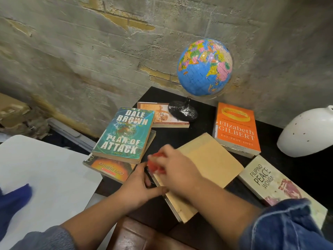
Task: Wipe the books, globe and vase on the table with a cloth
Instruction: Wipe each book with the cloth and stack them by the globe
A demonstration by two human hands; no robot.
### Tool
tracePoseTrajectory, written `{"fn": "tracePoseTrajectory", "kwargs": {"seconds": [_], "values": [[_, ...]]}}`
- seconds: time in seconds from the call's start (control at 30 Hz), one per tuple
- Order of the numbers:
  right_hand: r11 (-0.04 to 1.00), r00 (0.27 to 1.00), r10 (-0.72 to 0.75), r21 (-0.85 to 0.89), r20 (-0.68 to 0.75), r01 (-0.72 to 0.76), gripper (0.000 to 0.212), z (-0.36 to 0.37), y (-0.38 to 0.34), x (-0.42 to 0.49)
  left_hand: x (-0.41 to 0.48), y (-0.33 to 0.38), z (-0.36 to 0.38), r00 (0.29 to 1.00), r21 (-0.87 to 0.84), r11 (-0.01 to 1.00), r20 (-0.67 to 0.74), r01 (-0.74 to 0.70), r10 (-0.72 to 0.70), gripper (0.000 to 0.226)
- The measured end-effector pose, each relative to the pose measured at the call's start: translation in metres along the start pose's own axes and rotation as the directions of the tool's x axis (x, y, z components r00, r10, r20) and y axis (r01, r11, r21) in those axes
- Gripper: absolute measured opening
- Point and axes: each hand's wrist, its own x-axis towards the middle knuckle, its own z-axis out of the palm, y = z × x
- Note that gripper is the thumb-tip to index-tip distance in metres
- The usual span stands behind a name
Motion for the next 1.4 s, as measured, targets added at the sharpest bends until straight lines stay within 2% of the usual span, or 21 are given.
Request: {"fn": "tracePoseTrajectory", "kwargs": {"seconds": [0.03,0.1,0.2,0.3,0.4,0.5,0.6,0.67,0.73,0.8,0.87,0.9,1.0,1.07,1.13,1.2,1.23,1.3,1.37,1.4], "values": [[0.998,0.998,-0.059,0.008,0.025,0.059,0.055,0.003,-0.010,0.001,0.000,0.000,0.000,1.000,-0.023,1.000,-0.011,-0.001,0.001,0.076],[0.997,0.999,-0.041,0.061,0.028,0.039,0.051,0.000,-0.005,0.007,0.000,0.001,-0.001,1.000,-0.006,1.000,-0.012,0.003,-0.003,0.076],[0.964,0.970,0.241,0.120,-0.033,-0.236,0.045,-0.009,0.049,0.013,0.000,0.001,-0.003,1.000,0.045,0.999,-0.002,0.029,-0.029,0.088],[0.852,0.845,0.524,0.042,-0.106,-0.522,0.044,-0.021,0.114,0.002,-0.002,0.001,-0.003,1.000,0.062,0.998,0.006,0.031,-0.031,0.092],[0.792,0.783,0.603,-0.001,-0.150,-0.610,0.044,-0.025,0.130,-0.027,-0.003,0.003,-0.003,1.000,0.071,0.997,0.000,0.025,-0.025,0.093],[0.829,0.812,0.555,0.034,-0.182,-0.559,0.044,-0.018,0.101,-0.059,-0.003,0.005,-0.003,1.000,0.077,0.997,0.000,0.031,-0.032,0.092],[0.951,0.945,0.305,0.084,-0.119,-0.297,0.045,-0.007,0.059,-0.097,-0.002,0.006,-0.004,0.999,0.085,0.996,-0.001,0.041,-0.041,0.090],[0.971,0.982,0.172,0.179,-0.071,-0.158,0.046,-0.001,0.050,-0.120,-0.002,0.008,-0.005,0.999,0.102,0.993,0.002,0.052,-0.053,0.090],[0.946,0.973,0.207,0.275,-0.100,-0.173,0.044,0.000,0.060,-0.134,-0.001,0.010,-0.006,0.998,0.120,0.991,0.013,0.060,-0.062,0.089],[0.903,0.916,0.346,0.338,-0.204,-0.266,0.044,0.000,0.073,-0.142,-0.001,0.013,-0.006,0.997,0.149,0.987,0.018,0.066,-0.070,0.087],[0.886,0.875,0.423,0.308,-0.236,-0.346,0.044,-0.001,0.076,-0.143,-0.001,0.015,-0.006,0.997,0.244,0.967,0.024,0.071,-0.079,0.089],[0.900,0.891,0.400,0.275,-0.217,-0.337,0.044,-0.001,0.072,-0.142,-0.001,0.017,-0.005,0.996,0.305,0.949,0.024,0.073,-0.084,0.090],[0.970,0.987,0.149,0.203,-0.056,-0.134,0.047,-0.001,0.048,-0.143,0.002,0.019,-0.004,0.995,0.401,0.911,-0.014,0.096,-0.099,0.081],[0.971,0.999,0.013,0.236,0.048,-0.024,0.046,-0.004,0.042,-0.149,0.005,0.018,-0.004,0.994,0.416,0.903,-0.056,0.107,-0.092,0.067],[0.913,0.999,0.013,0.406,0.045,-0.030,0.039,-0.006,0.047,-0.160,0.006,0.020,-0.005,0.993,0.442,0.889,-0.073,0.119,-0.096,0.057],[0.784,0.983,0.183,0.602,0.011,-0.153,0.023,-0.006,0.056,-0.173,0.006,0.024,-0.006,0.988,0.416,0.897,-0.079,0.150,-0.129,0.051],[0.717,0.958,0.285,0.657,0.029,-0.233,0.025,-0.006,0.060,-0.177,0.005,0.027,-0.007,0.984,0.376,0.909,-0.072,0.178,-0.163,0.049],[0.601,0.890,0.418,0.679,0.182,-0.421,0.046,-0.004,0.064,-0.180,0.001,0.031,-0.005,0.972,0.313,0.922,-0.026,0.228,-0.232,0.047],[0.461,0.804,0.452,0.671,0.385,-0.581,0.050,-0.003,0.059,-0.177,-0.006,0.032,-0.001,0.962,0.314,0.918,0.048,0.240,-0.268,0.047],[0.350,0.764,0.459,0.698,0.453,-0.625,0.050,-0.002,0.057,-0.175,-0.009,0.032,0.002,0.957,0.291,0.925,0.079,0.244,-0.278,0.046]]}}
